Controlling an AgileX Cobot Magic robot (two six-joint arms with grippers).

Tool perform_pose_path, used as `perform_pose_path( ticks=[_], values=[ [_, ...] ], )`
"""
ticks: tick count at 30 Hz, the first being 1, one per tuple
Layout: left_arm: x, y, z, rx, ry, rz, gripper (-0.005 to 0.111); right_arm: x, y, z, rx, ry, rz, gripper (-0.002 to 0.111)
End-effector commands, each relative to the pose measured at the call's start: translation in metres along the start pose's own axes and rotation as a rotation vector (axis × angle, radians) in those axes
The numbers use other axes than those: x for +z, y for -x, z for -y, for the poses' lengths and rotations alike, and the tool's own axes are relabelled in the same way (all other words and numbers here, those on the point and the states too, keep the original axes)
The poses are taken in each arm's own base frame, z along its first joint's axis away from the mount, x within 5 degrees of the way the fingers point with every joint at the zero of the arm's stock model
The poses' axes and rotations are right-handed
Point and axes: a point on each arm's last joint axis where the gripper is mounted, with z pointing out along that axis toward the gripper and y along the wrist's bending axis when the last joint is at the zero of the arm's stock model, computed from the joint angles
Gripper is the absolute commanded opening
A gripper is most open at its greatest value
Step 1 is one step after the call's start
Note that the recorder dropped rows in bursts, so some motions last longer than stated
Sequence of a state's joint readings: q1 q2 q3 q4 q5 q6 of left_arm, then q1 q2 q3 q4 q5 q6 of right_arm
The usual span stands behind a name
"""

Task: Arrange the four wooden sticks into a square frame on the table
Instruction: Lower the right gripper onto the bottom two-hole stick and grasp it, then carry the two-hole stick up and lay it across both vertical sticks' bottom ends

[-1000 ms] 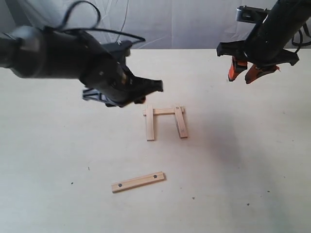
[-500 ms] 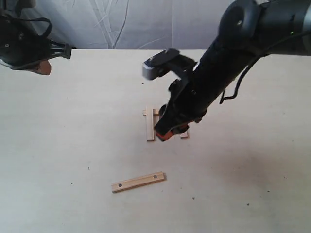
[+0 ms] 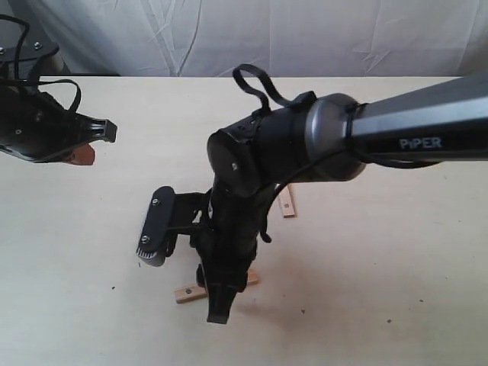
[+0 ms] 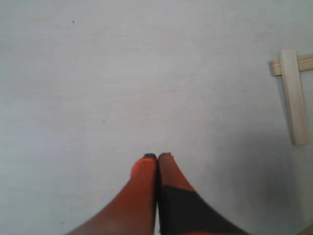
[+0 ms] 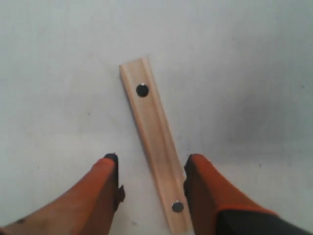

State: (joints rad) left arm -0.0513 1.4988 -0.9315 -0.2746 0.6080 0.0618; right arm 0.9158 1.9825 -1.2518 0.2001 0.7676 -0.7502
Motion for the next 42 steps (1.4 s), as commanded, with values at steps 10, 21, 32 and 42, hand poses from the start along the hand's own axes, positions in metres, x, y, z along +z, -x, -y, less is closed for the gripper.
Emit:
perform_pose_path(
  ticks=[10, 21, 32, 42],
  values=[
    [-0.001, 0.004, 0.001, -0.021, -0.011, 0.053, 0.0, 0.027, 0.004, 0.006, -0.094, 0.032, -0.051, 0.025],
    [-0.001, 0.006, 0.0, -0.021, -0.01, 0.075, 0.0, -0.036, 0.005, 0.043, -0.186, -0.169, -0.05, 0.0],
    [-0.001, 0.007, 0.001, -0.026, -0.012, 0.085, 0.0, -0.031, -0.047, 0.109, -0.132, -0.201, -0.055, -0.001],
    [-0.001, 0.007, 0.001, -0.041, -0.021, 0.092, 0.0, 0.004, -0.048, 0.116, -0.129, -0.196, -0.045, -0.001]
  ],
)
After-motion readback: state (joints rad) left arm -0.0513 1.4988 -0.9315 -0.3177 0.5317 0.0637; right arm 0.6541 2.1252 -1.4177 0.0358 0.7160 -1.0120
